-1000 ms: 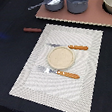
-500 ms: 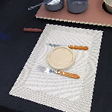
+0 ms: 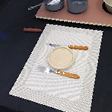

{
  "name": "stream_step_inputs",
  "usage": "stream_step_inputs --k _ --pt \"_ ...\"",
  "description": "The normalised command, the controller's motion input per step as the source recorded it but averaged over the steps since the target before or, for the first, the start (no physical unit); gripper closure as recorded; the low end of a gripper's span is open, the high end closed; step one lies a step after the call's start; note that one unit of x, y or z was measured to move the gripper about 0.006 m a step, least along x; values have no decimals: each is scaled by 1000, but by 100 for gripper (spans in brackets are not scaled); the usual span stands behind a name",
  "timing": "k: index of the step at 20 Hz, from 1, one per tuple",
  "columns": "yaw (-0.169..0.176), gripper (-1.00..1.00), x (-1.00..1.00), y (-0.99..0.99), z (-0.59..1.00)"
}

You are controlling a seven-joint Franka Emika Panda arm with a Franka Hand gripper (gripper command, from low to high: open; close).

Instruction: Place the fish, sausage, and tomato into the frying pan.

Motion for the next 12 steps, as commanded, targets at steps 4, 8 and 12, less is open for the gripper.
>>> stream_step_inputs --k 4,8,12 --pt "0 -100 118 249 27" --pt "0 -100 -46 -539 486" --pt "0 -100 -146 -984 721"
